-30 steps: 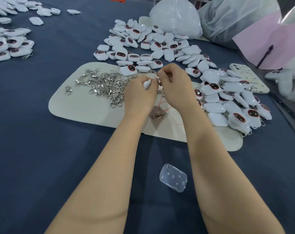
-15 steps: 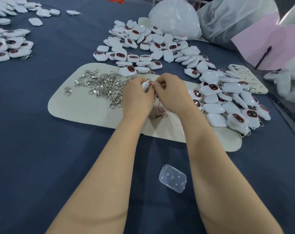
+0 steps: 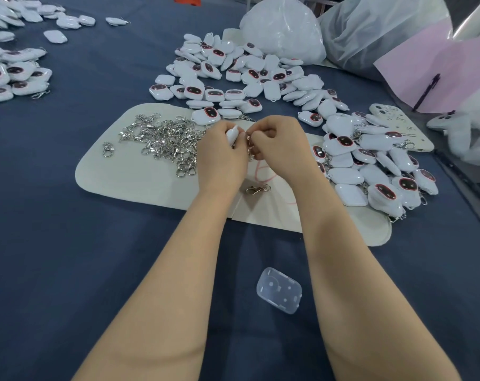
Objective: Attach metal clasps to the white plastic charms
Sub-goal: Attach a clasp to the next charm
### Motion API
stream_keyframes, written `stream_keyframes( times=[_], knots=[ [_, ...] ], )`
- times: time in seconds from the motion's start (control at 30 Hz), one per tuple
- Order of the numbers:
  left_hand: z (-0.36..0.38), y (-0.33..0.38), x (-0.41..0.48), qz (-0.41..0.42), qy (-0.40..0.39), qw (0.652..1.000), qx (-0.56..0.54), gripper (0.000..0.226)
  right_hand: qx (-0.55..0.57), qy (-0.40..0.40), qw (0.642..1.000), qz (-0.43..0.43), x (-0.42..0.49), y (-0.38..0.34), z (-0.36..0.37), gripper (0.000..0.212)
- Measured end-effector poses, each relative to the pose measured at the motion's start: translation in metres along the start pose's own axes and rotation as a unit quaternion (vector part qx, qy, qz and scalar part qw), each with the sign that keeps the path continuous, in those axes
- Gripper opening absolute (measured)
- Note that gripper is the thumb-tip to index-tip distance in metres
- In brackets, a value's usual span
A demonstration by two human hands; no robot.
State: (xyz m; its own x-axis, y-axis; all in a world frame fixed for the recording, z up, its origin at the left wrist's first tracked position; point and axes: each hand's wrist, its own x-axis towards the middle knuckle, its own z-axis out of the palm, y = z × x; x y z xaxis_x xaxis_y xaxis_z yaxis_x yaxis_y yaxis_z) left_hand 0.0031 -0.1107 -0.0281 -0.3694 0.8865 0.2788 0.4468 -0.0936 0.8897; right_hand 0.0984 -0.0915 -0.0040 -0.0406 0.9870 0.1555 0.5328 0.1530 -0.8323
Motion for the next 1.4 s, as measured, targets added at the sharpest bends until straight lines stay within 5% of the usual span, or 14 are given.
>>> stream_keyframes(
  times=[0.43,1.4],
  knots=[
    [-0.0018,0.0,0.0014,-0.03,-0.026,0.998,-0.042,0.004,-0.062,0.02,0.995,-0.075,-0.0018,-0.0021,0.0015,0.01],
    [-0.0021,-0.0001,0.0029,-0.019,-0.002,0.997,-0.07,0.007,-0.091,0.043,0.991,-0.086,-0.0014,0.001,0.0024,0.009]
  ],
)
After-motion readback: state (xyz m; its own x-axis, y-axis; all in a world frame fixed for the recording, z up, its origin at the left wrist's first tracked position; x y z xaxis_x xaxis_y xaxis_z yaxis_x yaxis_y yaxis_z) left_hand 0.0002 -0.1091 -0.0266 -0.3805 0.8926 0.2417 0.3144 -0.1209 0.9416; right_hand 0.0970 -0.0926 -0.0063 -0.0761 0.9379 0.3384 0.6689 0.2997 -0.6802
